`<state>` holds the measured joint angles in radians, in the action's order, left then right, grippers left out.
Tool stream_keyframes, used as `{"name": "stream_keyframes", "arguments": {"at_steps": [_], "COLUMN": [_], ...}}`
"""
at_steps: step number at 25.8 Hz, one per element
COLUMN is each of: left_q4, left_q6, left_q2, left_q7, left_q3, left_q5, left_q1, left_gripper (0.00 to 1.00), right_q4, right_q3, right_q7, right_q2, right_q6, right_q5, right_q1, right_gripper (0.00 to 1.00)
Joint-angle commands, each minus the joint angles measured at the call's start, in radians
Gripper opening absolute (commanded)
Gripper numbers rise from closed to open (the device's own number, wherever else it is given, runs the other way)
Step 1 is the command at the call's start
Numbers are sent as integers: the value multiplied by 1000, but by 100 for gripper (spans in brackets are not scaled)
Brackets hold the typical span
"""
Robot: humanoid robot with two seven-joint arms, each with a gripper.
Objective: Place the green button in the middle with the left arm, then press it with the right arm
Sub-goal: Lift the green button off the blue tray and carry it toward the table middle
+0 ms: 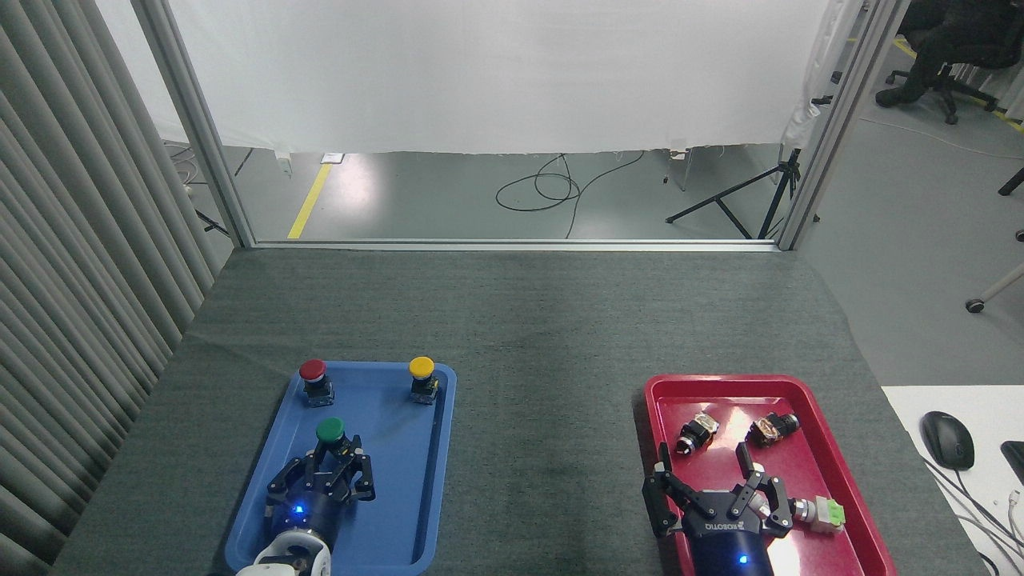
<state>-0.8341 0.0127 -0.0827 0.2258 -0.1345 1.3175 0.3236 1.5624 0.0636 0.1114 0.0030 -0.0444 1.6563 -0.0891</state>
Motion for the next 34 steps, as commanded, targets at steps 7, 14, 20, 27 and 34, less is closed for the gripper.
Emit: {"name": "stream_keyframes", "arguments": {"at_steps": [7, 14, 20, 27, 34], "left_q4": [-172, -261, -119, -16, 46], "left_q6": [-106, -203, -186, -169, -169], "left_q2": [-15, -9, 119, 162, 170], "left_q7": [7, -8, -8, -6, -6], "left_q3": [0, -263, -367, -373, -393], "left_q5": [0, 126, 147, 157, 158], "left_q1": [-52, -15, 34, 55, 68], "left_gripper": [14, 15, 15, 15, 16], "right_q4": [-7, -7, -7, -10, -28], "right_q3": [4, 5, 5, 22, 25], "right_q7": [-4, -4, -6, -4, -3], "right_q2": [-1, -9, -21, -12, -9], "right_q6": [-9, -11, -9, -12, -12], "right_q5": [-4, -7, -12, -10, -10], "right_q1": [2, 0, 0, 0, 0], "right_gripper": [99, 99, 99, 99, 99]}}
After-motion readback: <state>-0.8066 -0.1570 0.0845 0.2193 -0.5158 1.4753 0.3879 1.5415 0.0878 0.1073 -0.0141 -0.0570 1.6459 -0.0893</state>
